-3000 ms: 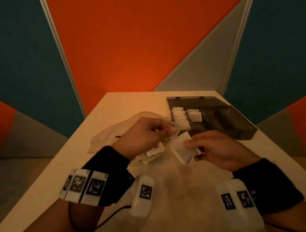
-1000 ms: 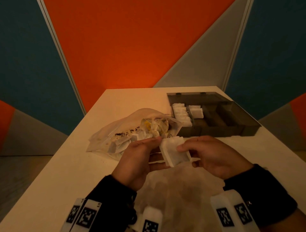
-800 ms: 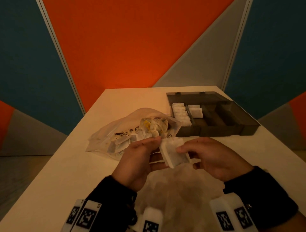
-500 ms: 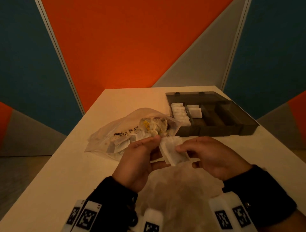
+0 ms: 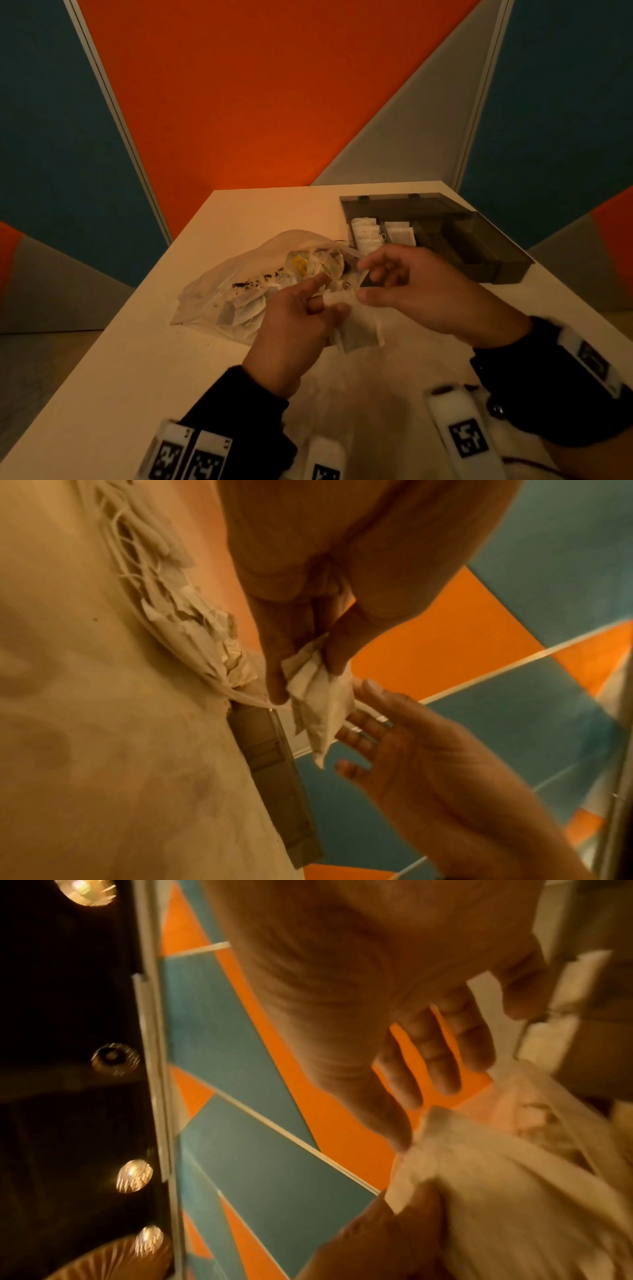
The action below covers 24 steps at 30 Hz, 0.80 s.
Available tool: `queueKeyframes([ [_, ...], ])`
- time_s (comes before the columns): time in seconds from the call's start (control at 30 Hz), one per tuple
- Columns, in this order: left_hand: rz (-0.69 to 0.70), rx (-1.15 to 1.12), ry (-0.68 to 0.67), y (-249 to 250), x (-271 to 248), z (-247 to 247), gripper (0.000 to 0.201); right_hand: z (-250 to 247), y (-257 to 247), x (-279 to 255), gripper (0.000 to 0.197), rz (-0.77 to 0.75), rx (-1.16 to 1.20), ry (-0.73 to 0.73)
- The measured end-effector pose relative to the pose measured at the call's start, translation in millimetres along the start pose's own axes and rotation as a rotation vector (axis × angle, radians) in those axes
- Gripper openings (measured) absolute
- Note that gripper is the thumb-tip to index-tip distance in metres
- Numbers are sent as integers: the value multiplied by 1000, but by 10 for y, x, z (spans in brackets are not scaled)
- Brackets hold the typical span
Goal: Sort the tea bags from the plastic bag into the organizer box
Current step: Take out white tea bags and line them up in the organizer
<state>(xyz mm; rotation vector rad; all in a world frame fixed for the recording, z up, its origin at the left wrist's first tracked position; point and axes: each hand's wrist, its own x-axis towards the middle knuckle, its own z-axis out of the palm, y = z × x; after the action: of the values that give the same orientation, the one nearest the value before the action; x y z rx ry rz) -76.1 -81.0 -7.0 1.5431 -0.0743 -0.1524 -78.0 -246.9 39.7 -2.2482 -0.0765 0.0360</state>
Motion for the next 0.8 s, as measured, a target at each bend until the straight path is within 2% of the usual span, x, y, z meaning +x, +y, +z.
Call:
queueKeyframes([
  [0.1,61,161,-14,39,41,41,76,-74,-79,112,21,-156,-250,-160],
  [0.23,123,297,23,91,94,84,79,-104,-69,276,9,-246,-350,-156],
  [0.37,56,258,54,104,153,62,85,-288,-53,481,6,-262,-422,-184],
  [0.43,16,179,68,102,172,13,75,-485,-56,663,6,-235,-410,-158],
  [0.57,-49,87,115,48,229,-122,32,-924,-27,1095,9,-200,-423,-75],
  [0.67,-70,50,109,4,277,-214,24,-1146,83,1406,8,-148,-485,3],
  [0.8,-91,47,95,-22,345,-348,24,-1201,337,1727,5,-65,-583,-18],
])
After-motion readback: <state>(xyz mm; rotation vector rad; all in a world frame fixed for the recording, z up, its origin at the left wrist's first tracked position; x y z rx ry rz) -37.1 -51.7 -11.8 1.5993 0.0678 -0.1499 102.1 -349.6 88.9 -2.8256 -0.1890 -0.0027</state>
